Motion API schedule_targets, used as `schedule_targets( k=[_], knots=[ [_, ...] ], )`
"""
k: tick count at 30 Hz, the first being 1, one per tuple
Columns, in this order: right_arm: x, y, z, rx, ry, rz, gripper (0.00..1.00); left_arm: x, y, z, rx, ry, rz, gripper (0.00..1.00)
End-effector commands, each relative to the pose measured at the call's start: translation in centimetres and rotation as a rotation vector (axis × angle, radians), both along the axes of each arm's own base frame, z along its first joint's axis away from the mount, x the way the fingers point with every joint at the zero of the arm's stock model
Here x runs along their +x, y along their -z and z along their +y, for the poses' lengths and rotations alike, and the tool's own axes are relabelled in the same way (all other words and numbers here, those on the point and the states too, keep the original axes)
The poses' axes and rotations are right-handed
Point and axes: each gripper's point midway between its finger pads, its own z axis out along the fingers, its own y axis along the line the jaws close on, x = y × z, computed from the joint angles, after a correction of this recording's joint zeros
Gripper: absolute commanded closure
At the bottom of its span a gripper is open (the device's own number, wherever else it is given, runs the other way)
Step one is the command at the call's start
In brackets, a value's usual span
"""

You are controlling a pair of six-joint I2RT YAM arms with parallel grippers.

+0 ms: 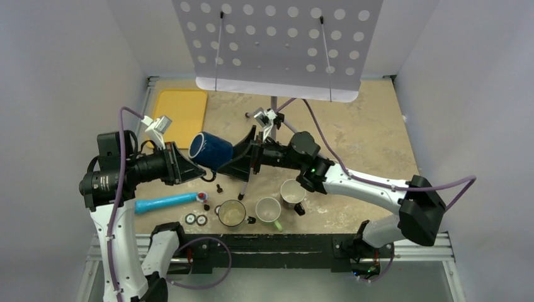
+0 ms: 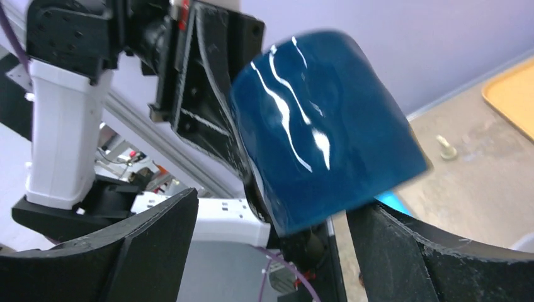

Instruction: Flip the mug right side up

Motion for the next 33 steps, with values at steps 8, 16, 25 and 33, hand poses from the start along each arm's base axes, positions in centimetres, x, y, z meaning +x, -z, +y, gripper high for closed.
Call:
schedule_targets(
  k=[8, 16, 25, 33],
  knots=[
    [-0.9, -9.1, 0.4, 0.286, -0.038, -0.159, 0.96, -1.0, -0.6, -1.7, -0.094, 0.114, -0.056, 1.00],
    [1.1, -3.9, -3.8, -0.111, 0.231, -0.213, 1.00, 2.0, 2.5, 2.8, 0.270, 0.053, -0.089, 0.00],
    [0.3, 4.3, -20.2, -0.809, 0.638, 0.028, 1.00, 8.0, 5.1, 8.6, 0.567, -0.149, -0.218, 0.00],
    [-4.5, 12.8, -27.5, -1.306, 0.686, 0.356, 1.00, 9.5, 6.7, 8.7, 0.559, -0.121, -0.175, 0.00]
  ],
)
